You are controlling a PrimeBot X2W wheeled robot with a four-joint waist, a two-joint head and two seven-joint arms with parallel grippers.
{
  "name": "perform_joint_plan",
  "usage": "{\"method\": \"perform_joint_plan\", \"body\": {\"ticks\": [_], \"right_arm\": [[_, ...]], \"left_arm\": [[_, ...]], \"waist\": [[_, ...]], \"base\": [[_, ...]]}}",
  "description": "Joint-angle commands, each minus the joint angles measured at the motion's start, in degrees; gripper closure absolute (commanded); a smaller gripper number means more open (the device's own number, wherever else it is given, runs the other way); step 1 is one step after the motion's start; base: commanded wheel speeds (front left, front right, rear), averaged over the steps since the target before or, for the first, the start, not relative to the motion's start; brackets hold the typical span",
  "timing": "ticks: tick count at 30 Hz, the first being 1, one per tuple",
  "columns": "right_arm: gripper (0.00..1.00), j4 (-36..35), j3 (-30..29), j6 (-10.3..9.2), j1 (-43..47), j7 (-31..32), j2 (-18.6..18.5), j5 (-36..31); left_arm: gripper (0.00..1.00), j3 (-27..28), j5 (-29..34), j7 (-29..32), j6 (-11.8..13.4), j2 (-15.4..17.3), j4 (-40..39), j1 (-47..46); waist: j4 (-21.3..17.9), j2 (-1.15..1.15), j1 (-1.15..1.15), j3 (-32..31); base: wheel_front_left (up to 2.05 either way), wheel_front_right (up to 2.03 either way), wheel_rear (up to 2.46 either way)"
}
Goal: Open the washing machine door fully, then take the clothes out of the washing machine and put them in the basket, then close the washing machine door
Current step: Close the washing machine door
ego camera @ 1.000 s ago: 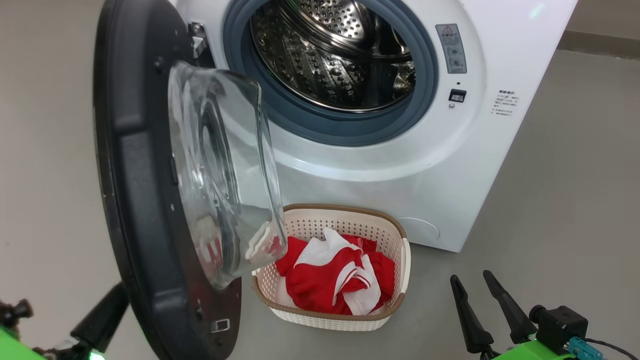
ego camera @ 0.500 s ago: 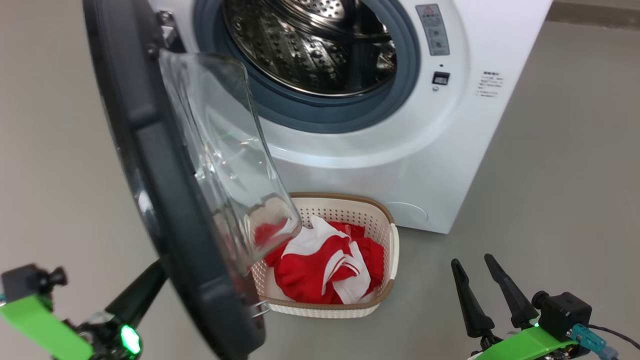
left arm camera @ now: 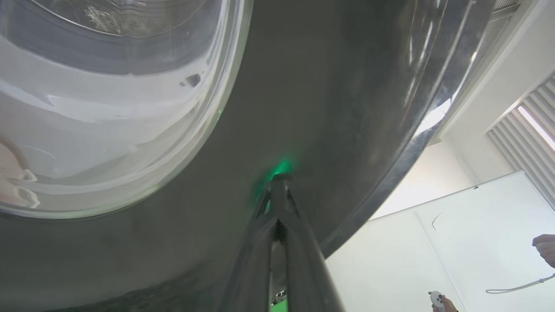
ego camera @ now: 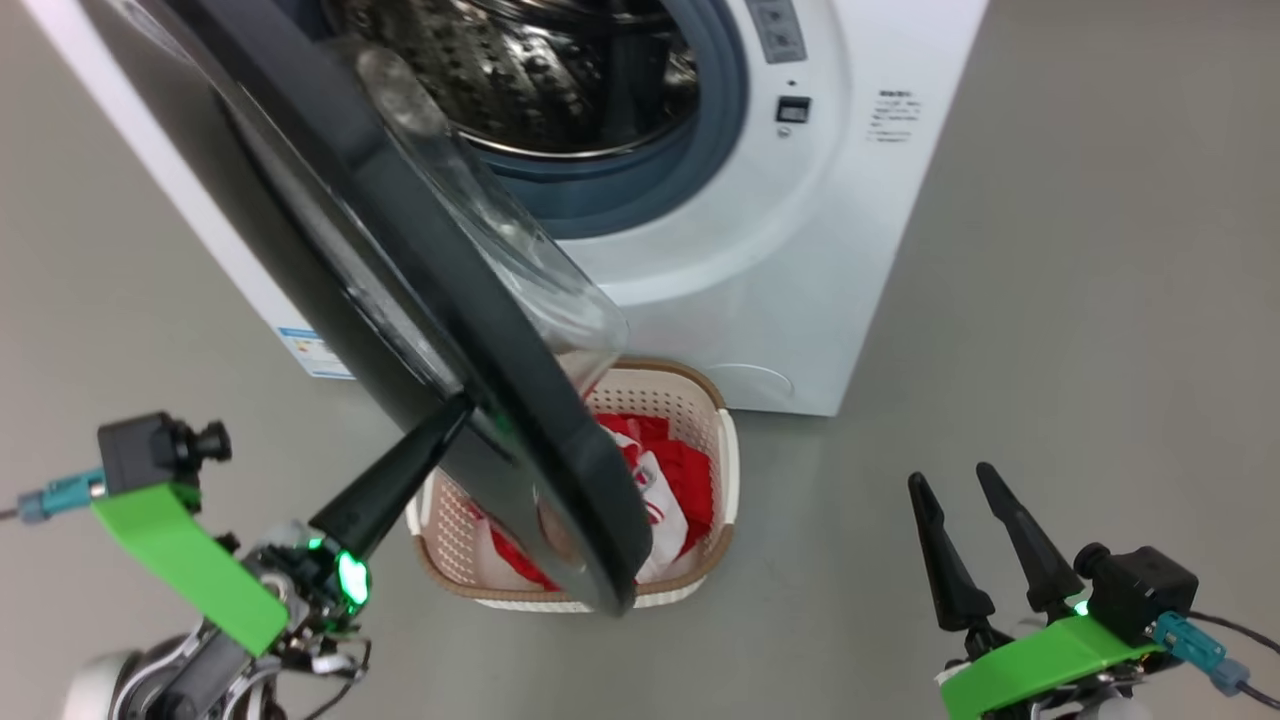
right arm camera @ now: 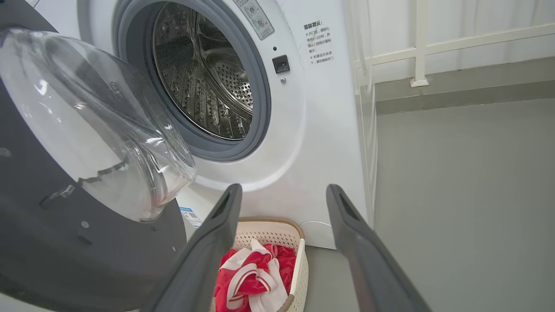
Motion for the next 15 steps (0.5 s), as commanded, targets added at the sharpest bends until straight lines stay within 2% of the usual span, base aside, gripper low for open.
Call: {"method": "perform_joint_plan", "body": {"ticks": [1, 8, 15], "right_arm": [[0.00, -1.7, 1.1, 0.42, -2.4, -0.4, -0.2, 0.4], [0.00, -2.1, 1.3, 0.42, -3.8, -0.4, -0.2, 1.1], [0.00, -2.6, 1.5, 0.42, -5.0, -0.4, -0.2, 1.8]], "left_arm": [[1.00, 1.2, 0.8, -0.4, -0.4, 0.6, -1.1, -3.3], [1.00, -0.7, 2.1, -3.5, -0.4, 0.3, 2.8, -9.5], [1.00, -3.5, 5.3, -9.2, -0.4, 0.9, 6.7, -16.2]], "waist": [[-2.3, 0.00, 0.00, 2.0], [-6.0, 0.00, 0.00, 4.4], [-9.3, 0.00, 0.00, 6.3]], "base": [[0.00, 0.00, 0.00], [0.00, 0.00, 0.00], [0.00, 0.00, 0.00]]}}
